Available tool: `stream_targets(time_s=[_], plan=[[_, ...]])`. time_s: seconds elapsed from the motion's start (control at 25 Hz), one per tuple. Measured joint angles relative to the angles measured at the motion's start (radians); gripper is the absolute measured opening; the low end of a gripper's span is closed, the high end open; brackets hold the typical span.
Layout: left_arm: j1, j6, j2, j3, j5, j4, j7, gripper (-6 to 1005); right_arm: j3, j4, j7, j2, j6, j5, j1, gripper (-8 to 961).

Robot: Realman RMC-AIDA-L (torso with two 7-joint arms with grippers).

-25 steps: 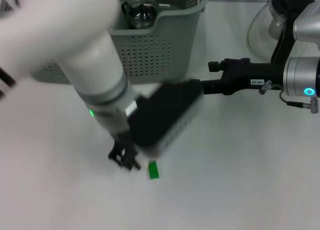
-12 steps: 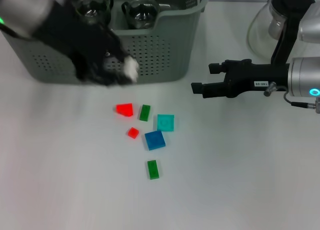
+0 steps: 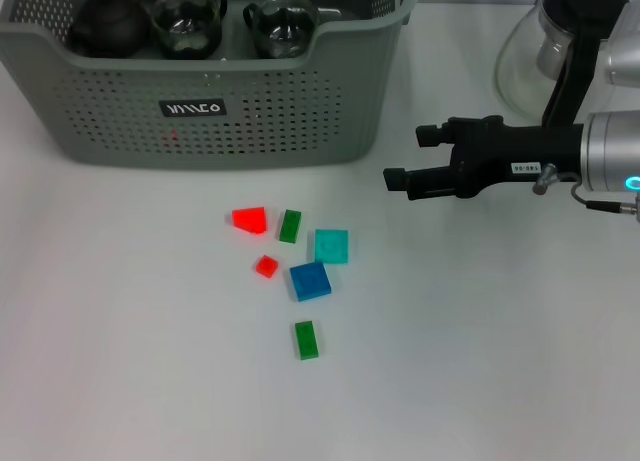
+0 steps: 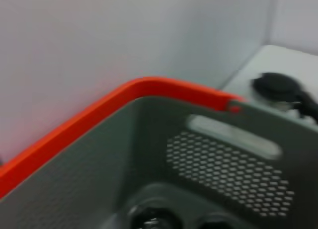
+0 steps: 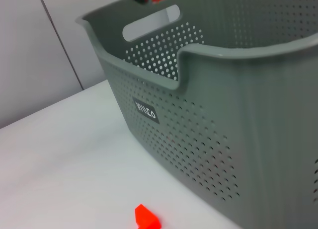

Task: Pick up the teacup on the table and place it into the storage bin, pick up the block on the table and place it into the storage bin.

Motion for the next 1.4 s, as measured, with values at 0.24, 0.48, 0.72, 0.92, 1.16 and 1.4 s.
stream_targets(time_s=[0.24, 0.48, 0.72, 0.92, 1.16, 1.4], plan=[[0.002, -0.156, 0.001, 0.048, 0.024, -0.064, -0.083, 438, 0.000, -0.001, -0.005, -0.004, -0.030, -0.001, -0.001, 944], [0.008, -0.286, 0.024, 0.038, 0.047, -0.130, -0.185, 444, 0.003, -0.002, -0.006, -0.008, -0.052, -0.002, -0.008, 944], [0.040, -0.097, 0.021, -0.041, -0.057, 0.038, -0.181, 605, 0.009, -0.013, -0.022, -0.019, -0.129, 0.000, -0.012, 944], [0.092, 0.223, 0.008, -0.057, -0.313, 0.138, -0.123, 873, 0.041, -0.014, -0.075, -0.032, -0.273, 0.005, -0.013, 945], [0.171, 0.410, -0.073, 0.044, -0.361, 0.184, 0.052, 952, 0.061, -0.014, -0.089, -0.054, -0.385, 0.002, -0.011, 943], [0.244, 0.396, -0.118, 0.263, -0.338, 0.185, 0.117, 951, 0.061, -0.014, -0.044, -0.071, -0.381, -0.001, 0.001, 940]])
